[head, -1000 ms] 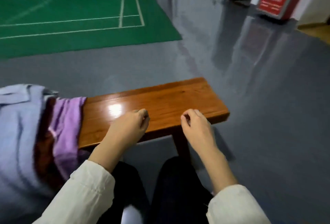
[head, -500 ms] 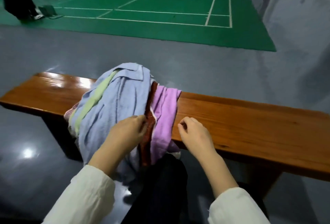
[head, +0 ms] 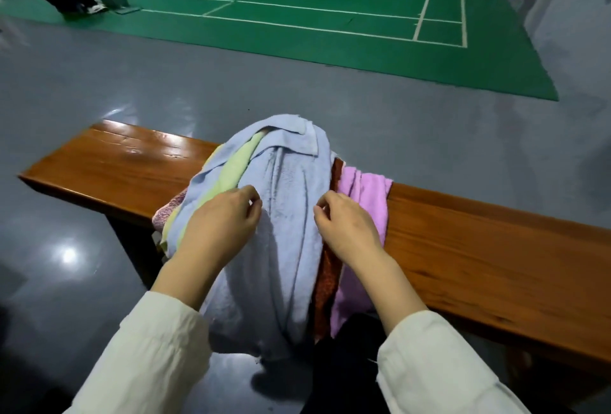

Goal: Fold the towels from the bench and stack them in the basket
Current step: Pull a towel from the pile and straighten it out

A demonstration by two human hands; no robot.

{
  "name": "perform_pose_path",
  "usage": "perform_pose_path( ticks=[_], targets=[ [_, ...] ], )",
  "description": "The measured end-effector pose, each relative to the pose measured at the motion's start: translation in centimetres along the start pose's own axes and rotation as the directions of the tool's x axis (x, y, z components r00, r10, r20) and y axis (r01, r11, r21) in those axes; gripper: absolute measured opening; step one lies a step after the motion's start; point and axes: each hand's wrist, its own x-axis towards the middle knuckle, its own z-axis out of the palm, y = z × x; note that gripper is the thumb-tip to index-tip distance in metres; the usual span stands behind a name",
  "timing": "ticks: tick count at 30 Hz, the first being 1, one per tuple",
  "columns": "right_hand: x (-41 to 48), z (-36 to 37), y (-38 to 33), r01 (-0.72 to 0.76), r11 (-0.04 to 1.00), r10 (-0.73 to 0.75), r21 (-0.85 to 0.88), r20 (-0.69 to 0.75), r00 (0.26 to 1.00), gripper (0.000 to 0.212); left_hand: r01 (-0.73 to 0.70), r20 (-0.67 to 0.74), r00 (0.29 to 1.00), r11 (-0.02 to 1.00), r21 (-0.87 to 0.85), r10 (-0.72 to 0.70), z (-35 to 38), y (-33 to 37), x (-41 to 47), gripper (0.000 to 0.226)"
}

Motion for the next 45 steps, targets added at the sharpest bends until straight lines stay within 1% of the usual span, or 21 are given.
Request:
perform_pose_path(
  ticks=[4,7,11,13,16,19,20,21,23,24,25,27,28,30,32,34,36,38,41,44,45],
  targets=[
    [1.8,1.8,-0.4,-0.041,0.999,0.041,-0.006,0.048,0.998,0.026,0.052,0.027,0.998,0.996,-0.075,-0.05,1.4,-0.4,0.9,0.028],
    [2.1,3.4,-0.4,-0.08,0.996,0.077,0.04,0.068,0.995,0.029,0.103,0.028,0.994,0.994,-0.036,-0.102,2.6,-0.7,0.6,0.033],
    [2.3,4.5,0.3,-0.279,0.938,0.284,0.206,0.009,0.959,0.043,0.181,-0.097,0.976,0.974,-0.133,-0.195,3.5,-0.6,0.2,0.028],
    [2.3,4.6,0.8,-0.337,0.898,0.348,0.284,0.015,0.938,0.038,0.204,-0.127,0.965,0.961,-0.185,-0.229,3.7,-0.6,0.1,0.018],
    [1.5,3.8,1.0,-0.257,0.897,0.312,0.359,-0.104,0.944,0.024,0.221,-0.133,0.953,0.924,-0.313,-0.273,3.4,-0.5,-0.3,0.009],
    [1.2,3.0,0.8,-0.16,0.856,0.293,0.491,-0.205,0.934,0.019,0.189,-0.289,0.907,0.908,-0.373,-0.307,2.3,0.7,-0.9,0.012],
    [1.2,2.8,0.7,-0.162,0.785,0.337,0.597,-0.192,0.922,0.019,0.171,-0.348,0.885,0.911,-0.374,-0.309,1.8,1.4,-1.1,0.014],
    [1.3,2.5,0.5,-0.17,0.645,0.411,0.745,-0.151,0.899,0.021,0.156,-0.386,0.866,0.904,-0.397,-0.319,1.1,2.3,-1.5,0.016],
    [1.2,1.5,0.1,-0.136,0.191,0.552,0.972,0.008,0.834,0.021,0.159,-0.357,0.848,0.832,-0.531,-0.391,0.5,3.7,-1.8,0.016],
    [1.1,1.0,0.2,-0.124,0.008,0.56,0.992,0.098,0.823,0.023,0.192,-0.287,0.848,0.763,-0.617,-0.445,0.6,4.2,-1.8,0.014],
    [0.7,0.3,0.3,-0.163,-0.099,0.526,0.982,0.19,0.829,0.027,0.239,-0.193,0.848,0.682,-0.691,-0.493,0.7,4.7,-1.6,0.014],
    [-0.3,-1.2,0.6,-0.318,-0.191,0.343,0.929,0.367,0.865,0.038,0.362,0.032,0.859,0.562,-0.744,-0.511,0.8,5.3,-1.1,0.024],
    [-0.9,-1.7,0.9,-0.419,-0.181,0.239,0.89,0.453,0.859,0.045,0.431,0.156,0.873,0.583,-0.688,-0.461,0.8,5.5,-1.0,0.031],
    [-2.2,-2.3,1.5,-0.587,-0.055,0.102,0.808,0.589,0.801,0.05,0.523,0.394,0.851,0.646,-0.557,-0.349,1.0,6.5,-1.9,0.039],
    [-3.3,-2.3,2.1,-0.654,0.01,0.05,0.756,0.653,0.756,0.042,0.486,0.459,0.861,0.618,-0.617,-0.219,1.8,7.6,-3.1,0.035],
    [-3.9,-2.3,2.4,-0.6,-0.045,0.079,0.799,0.602,0.795,0.035,0.379,0.369,0.92,0.529,-0.759,-0.13,2.7,9.0,-4.1,0.027],
    [-4.6,-2.9,2.5,-0.499,-0.112,0.17,0.859,0.512,0.842,0.03,0.279,0.26,0.959,0.519,-0.808,-0.112,3.0,10.4,-4.3,0.021],
    [-5.2,-3.6,2.5,-0.389,-0.099,0.247,0.916,0.402,0.882,0.03,0.252,0.216,0.968,0.532,-0.809,-0.13,3.0,11.9,-4.6,0.023],
    [-7.2,-5.7,2.6,-0.251,-0.054,0.276,0.966,0.256,0.927,0.023,0.197,0.208,0.978,0.51,-0.837,-0.037,3.1,14.6,-5.7,0.026],
    [-10.1,-8.4,4.7,-0.15,-0.165,0.267,0.975,0.19,0.945,0.023,-0.021,0.086,0.987,0.638,-0.77,0.136,2.8,16.9,-6.7,0.04],
    [-11.2,-9.2,5.7,-0.132,-0.151,0.304,0.98,0.173,0.937,0.025,-0.076,0.058,0.981,0.643,-0.762,0.184,2.7,17.4,-6.8,0.047]
  ],
)
